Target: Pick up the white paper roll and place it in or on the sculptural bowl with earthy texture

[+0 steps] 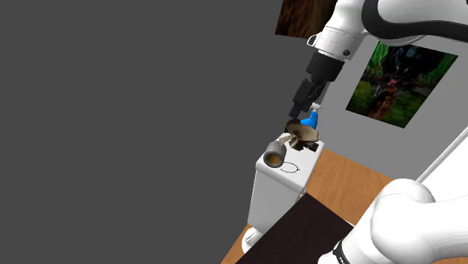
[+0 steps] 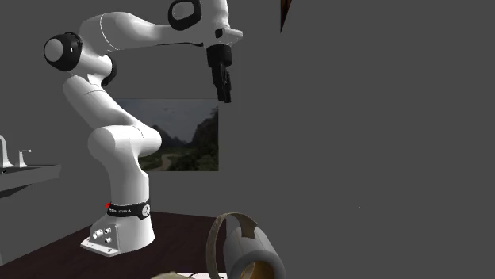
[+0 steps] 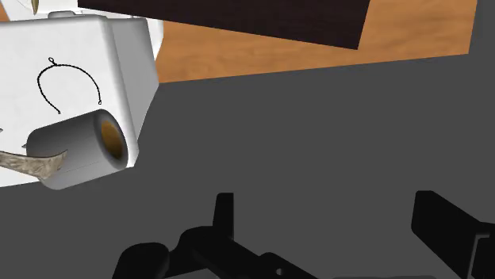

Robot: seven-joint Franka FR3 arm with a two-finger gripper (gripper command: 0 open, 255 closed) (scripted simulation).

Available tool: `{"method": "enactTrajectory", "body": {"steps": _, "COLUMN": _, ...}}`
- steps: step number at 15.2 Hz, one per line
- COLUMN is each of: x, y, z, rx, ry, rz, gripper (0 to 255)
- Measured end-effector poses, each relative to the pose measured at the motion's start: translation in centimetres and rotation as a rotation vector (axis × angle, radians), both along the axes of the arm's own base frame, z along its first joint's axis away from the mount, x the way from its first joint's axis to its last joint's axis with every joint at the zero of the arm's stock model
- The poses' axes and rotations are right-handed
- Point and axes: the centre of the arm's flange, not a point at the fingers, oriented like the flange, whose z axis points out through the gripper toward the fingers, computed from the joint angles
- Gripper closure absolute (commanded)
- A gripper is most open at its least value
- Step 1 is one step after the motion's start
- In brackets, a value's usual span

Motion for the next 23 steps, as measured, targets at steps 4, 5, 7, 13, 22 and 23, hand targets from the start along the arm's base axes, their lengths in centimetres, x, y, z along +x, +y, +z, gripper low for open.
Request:
{"method": "enactTrajectory", "body": {"steps": 4, "x": 0.1, "y": 0.2, "z": -2.6, "rx": -0.032, "ry": -0.032, "rz": -0.083, "gripper": 0}}
{"method": "enactTrajectory", "body": {"steps": 5, "x": 0.1, "y": 0.2, "z": -3.7, "rx": -0.046, "ry": -0.048, "rz": -0.12, "gripper": 0}}
{"method": "enactTrajectory", "body": {"steps": 7, "x": 0.1, "y": 0.2, "z": -6.3, "rx": -0.076, "ry": -0.08, "rz": -0.199, "gripper": 0}}
{"method": "enactTrajectory", "body": {"steps": 13, "x": 0.7, "y": -0.7, "z": -14.2, "rx": -0.168, "ry": -0.18, "rz": -0.44, "gripper": 0}}
{"method": "enactTrajectory", "body": {"steps": 22, "x": 2.8, "y": -3.6, "z": -25.1, "rx": -0.306, "ry": -0.332, "rz": -0.802, "gripper": 0}}
{"method": "enactTrajectory", "body": {"steps": 23, "x": 3.0, "y": -4.0, "z": -26.0, "rx": -0.323, "ry": -0.35, "rz": -0.842, "gripper": 0}}
